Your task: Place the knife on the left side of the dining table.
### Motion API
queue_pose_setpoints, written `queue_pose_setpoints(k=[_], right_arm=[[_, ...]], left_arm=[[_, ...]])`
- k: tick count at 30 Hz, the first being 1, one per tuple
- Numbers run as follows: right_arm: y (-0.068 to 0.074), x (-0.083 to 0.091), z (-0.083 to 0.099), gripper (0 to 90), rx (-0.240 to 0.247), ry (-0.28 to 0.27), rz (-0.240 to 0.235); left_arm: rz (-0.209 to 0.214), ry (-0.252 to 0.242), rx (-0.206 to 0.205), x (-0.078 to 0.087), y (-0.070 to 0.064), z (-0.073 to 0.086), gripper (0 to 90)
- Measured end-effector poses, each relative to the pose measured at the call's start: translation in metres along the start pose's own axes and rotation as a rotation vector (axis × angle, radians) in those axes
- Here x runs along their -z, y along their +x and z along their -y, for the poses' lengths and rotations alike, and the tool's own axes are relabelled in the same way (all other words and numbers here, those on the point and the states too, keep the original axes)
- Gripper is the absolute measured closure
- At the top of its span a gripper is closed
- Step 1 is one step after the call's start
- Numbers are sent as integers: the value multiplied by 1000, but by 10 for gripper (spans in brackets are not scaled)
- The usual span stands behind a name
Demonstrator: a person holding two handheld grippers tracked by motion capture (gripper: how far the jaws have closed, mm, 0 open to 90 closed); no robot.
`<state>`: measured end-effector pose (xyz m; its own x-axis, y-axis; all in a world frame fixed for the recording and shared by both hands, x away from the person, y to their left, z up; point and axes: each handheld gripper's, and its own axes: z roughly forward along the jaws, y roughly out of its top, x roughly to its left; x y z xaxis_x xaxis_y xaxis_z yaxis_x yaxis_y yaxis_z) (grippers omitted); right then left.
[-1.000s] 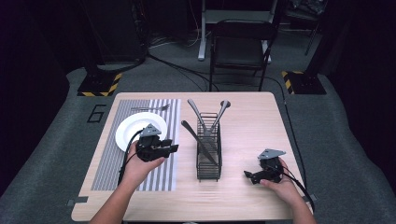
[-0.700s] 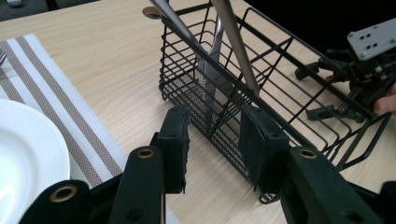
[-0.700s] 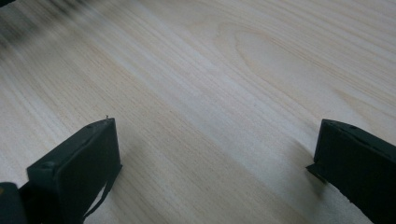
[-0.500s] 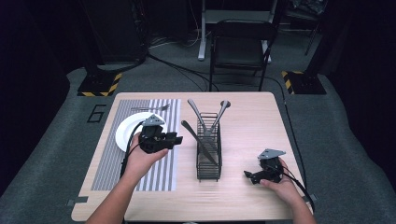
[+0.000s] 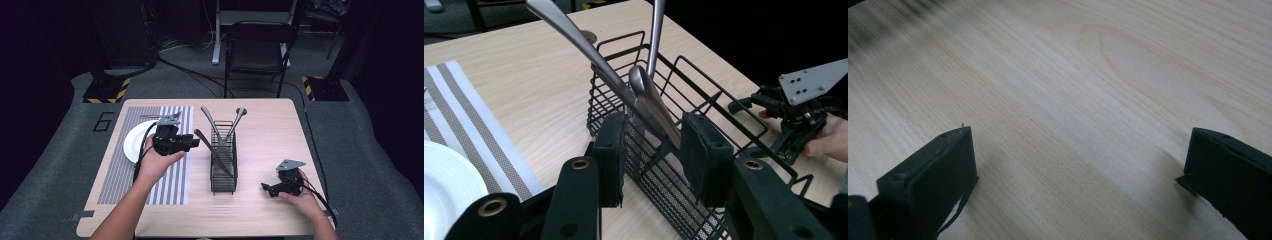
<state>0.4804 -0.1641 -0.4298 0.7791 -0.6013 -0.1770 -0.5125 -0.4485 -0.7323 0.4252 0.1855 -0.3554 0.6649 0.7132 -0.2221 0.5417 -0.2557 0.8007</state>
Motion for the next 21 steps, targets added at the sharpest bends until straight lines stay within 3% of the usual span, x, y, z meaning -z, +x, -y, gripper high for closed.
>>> queue_pose_setpoints(k=[21], right_arm=[[0,0,0,0,2,0,-4]], left_arm=[[3,-13,34,-14,2,-16,711]])
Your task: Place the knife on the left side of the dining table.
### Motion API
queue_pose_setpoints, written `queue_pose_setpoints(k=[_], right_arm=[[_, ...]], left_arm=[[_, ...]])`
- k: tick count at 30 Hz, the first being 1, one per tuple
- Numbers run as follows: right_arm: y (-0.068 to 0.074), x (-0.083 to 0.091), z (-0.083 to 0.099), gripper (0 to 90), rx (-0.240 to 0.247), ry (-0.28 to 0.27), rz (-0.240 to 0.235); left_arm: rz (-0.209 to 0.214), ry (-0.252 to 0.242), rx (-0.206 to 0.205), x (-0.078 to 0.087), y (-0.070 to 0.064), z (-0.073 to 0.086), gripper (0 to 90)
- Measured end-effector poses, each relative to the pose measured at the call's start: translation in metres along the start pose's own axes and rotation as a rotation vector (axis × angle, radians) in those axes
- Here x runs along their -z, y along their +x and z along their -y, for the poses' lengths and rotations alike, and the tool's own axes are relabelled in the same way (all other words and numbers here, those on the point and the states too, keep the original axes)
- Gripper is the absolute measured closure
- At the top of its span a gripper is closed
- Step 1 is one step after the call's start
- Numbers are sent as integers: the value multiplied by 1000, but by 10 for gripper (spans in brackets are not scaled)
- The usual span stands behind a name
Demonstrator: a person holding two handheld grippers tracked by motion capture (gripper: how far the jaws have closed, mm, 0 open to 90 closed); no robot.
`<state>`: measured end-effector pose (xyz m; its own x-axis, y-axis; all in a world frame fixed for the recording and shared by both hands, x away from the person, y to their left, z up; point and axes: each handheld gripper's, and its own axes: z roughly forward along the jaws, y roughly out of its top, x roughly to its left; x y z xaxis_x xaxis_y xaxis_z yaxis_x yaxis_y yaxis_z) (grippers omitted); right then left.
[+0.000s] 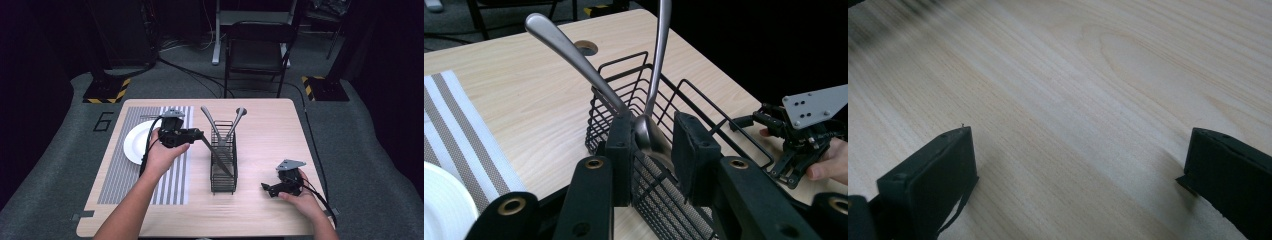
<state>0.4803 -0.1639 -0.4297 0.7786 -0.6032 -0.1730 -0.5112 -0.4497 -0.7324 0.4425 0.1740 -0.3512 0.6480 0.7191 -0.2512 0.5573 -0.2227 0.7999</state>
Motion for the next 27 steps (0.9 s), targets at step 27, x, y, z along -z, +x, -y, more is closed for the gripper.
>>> queue_pose_setpoints(k=[27], right_arm=[[0,0,0,0,-2,0,4]], left_arm=[[38,-28,-13,0,-19,-8,783]])
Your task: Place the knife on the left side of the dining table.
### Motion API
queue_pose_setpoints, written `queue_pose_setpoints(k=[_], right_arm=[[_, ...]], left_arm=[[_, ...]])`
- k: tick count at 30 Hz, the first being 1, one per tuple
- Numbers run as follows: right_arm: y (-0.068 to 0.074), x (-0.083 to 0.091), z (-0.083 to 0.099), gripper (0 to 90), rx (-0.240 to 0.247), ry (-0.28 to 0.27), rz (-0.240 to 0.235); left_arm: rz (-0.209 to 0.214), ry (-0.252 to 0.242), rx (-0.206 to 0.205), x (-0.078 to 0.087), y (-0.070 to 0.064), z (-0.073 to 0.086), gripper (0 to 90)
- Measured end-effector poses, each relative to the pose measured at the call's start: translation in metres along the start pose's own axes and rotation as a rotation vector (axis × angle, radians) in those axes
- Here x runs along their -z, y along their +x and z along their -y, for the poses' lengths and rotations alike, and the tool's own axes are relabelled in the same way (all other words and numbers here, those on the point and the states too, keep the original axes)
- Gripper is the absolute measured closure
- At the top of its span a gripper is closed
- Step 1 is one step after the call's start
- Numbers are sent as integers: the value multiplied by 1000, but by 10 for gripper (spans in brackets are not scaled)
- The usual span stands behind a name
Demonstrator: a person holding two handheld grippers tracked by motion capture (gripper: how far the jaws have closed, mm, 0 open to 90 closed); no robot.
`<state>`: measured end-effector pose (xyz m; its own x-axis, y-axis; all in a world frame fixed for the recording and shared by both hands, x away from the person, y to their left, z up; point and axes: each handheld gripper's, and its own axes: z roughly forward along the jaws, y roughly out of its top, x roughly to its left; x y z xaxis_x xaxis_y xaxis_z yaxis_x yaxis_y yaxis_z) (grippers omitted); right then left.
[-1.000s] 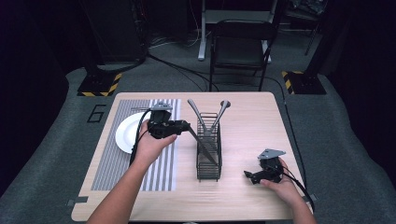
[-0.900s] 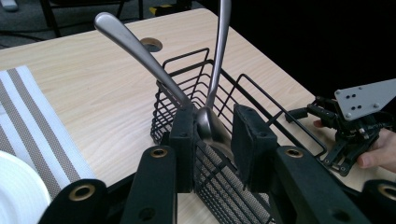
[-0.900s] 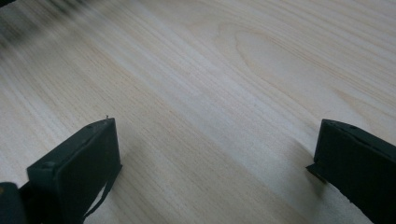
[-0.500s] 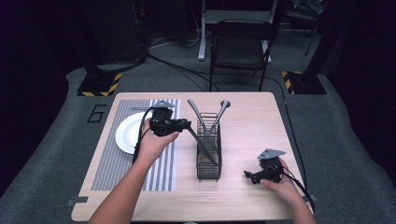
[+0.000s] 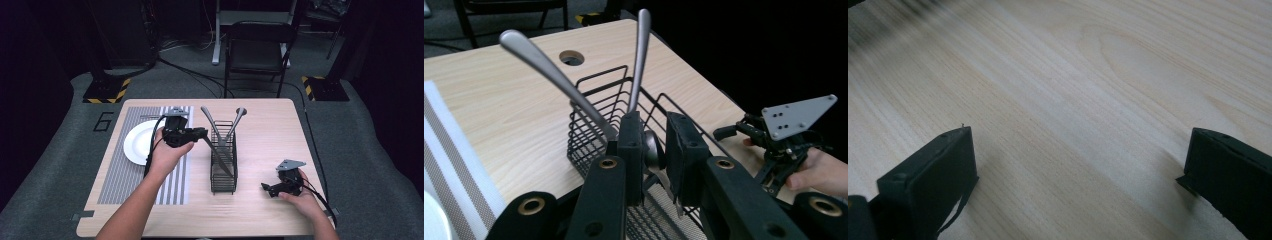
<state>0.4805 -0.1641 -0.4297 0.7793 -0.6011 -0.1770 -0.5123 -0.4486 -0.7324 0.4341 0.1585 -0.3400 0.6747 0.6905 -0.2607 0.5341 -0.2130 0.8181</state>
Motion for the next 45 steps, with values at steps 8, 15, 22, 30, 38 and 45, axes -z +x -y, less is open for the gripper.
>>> queue_pose_setpoints(k=[8,15,22,30,38,45], right_arm=[[0,0,0,0,0,1,0],[0,0,0,0,2,0,-5],[0,0,0,0,0,1,0],[0,0,0,0,2,0,-6],[0,0,0,0,2,2,-6],[0,0,0,0,1,2,-1]], left_arm=[[49,-10,-34,2,-18,-3,814],[80,7,-66,1,-33,-8,832],[76,12,-86,1,-40,-14,834],[55,20,-108,7,-45,-20,835],[39,8,-117,16,-49,-30,834],[29,6,-123,24,-53,-38,834]])
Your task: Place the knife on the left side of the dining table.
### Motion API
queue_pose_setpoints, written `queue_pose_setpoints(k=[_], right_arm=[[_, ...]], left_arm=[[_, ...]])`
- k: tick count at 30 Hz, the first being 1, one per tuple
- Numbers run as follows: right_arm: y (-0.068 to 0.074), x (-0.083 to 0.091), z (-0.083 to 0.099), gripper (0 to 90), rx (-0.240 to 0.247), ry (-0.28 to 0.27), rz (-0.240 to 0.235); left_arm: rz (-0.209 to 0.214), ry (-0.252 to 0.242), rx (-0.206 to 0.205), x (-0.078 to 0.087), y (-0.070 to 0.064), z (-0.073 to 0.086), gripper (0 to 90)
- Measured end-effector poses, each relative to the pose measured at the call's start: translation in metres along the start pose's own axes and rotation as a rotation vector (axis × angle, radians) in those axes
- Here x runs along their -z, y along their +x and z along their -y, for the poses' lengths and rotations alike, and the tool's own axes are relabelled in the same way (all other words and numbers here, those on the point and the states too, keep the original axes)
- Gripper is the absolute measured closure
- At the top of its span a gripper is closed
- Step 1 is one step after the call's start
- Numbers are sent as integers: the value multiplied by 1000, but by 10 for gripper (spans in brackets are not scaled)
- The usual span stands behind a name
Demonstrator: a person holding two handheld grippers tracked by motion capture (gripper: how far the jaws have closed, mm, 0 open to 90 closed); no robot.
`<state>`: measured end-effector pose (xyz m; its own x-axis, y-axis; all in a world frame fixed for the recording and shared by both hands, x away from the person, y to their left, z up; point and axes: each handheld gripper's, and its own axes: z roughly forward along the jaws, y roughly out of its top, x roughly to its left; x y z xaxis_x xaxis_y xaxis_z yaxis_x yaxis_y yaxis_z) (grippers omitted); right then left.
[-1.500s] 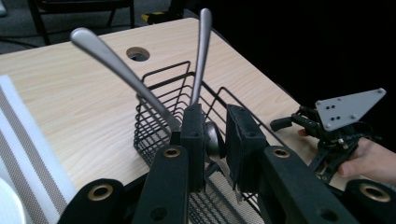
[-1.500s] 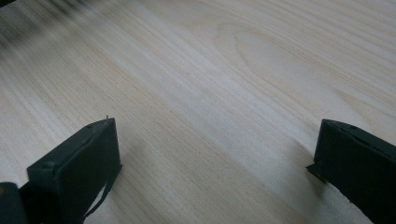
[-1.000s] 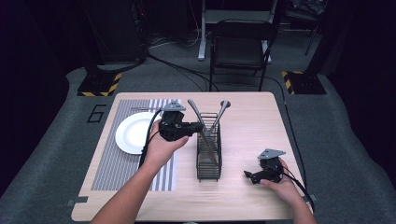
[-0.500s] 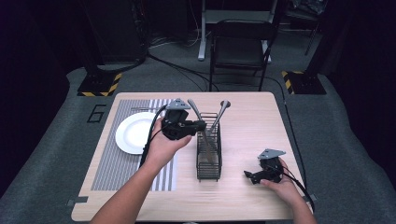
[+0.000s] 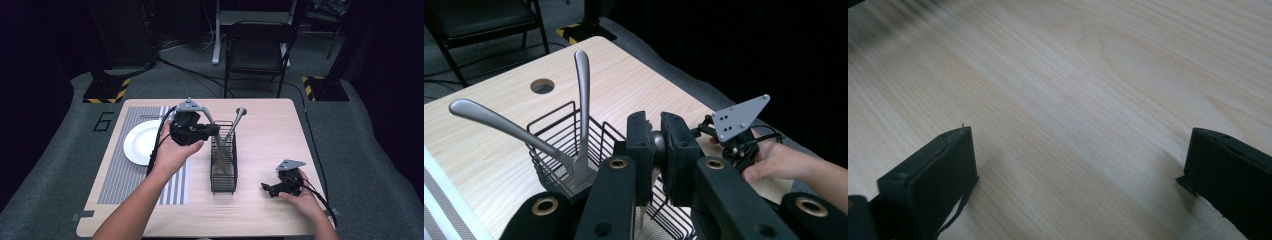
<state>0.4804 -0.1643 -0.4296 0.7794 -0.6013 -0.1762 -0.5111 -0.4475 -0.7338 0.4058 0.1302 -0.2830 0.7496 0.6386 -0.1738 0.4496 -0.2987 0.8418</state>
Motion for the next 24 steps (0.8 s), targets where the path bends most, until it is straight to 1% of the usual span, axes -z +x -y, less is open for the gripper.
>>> queue_pose_setpoints(k=[4,8,9,12,19,24], right_arm=[[0,0,0,0,-1,-1,0],[0,0,0,0,0,-1,1],[0,0,0,0,2,-1,-4],[0,0,0,0,0,-1,1],[0,0,0,0,1,-2,-4],[0,0,0,0,0,-1,1]], left_arm=[[-2,-13,-1,6,-2,-5,835],[-10,-18,-10,13,-4,-11,834],[-11,-22,-13,15,-5,-13,834],[-13,-35,-12,22,-6,-17,835],[-37,-42,-20,37,-10,-26,835],[-43,-63,-22,48,-11,-32,834]])
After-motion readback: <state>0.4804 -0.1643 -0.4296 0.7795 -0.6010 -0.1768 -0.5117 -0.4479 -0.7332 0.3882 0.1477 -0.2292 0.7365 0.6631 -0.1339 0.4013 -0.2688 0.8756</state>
